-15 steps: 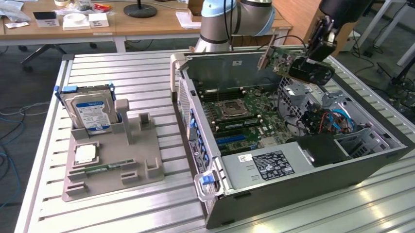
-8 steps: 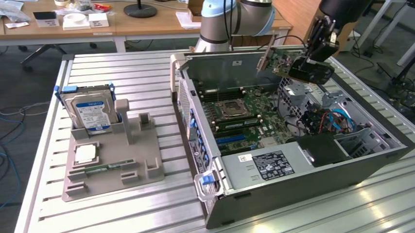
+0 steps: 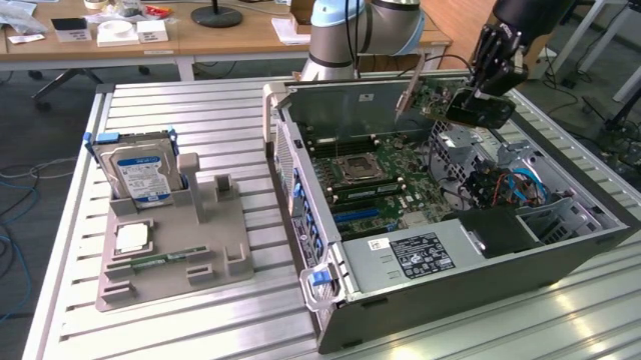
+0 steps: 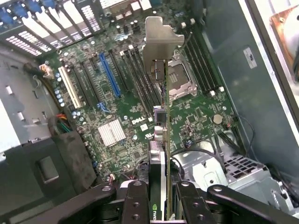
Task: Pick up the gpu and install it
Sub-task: 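Insert the gpu into the slot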
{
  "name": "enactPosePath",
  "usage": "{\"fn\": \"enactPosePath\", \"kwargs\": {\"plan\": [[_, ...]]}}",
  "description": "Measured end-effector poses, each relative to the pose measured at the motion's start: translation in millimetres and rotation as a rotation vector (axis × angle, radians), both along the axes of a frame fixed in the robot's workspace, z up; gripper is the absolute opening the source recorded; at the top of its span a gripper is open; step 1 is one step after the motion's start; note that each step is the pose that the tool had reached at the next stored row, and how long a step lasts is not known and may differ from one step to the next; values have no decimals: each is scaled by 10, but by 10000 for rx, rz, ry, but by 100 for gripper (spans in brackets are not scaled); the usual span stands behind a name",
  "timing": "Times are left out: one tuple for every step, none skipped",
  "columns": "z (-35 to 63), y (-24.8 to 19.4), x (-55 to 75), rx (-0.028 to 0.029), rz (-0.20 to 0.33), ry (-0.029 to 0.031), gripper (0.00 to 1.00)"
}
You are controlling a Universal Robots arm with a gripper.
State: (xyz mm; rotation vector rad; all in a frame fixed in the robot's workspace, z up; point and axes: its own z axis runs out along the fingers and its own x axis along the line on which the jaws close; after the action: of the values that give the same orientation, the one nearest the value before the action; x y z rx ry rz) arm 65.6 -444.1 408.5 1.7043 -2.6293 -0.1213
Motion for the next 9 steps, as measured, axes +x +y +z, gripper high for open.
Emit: {"fn": "enactPosePath", "kwargs": {"plan": [[0,0,0,0,107,0,27],[0,0,0,-1,214,0,27],[0,0,0,0,321,0,27],[0,0,0,0,428,0,27],[0,0,0,0,529,0,27],[0,0,0,0,611,-1,27],[0,0,0,-1,688,0,27],[0,0,0,0,749,0,27],[0,0,0,0,799,0,27]]}}
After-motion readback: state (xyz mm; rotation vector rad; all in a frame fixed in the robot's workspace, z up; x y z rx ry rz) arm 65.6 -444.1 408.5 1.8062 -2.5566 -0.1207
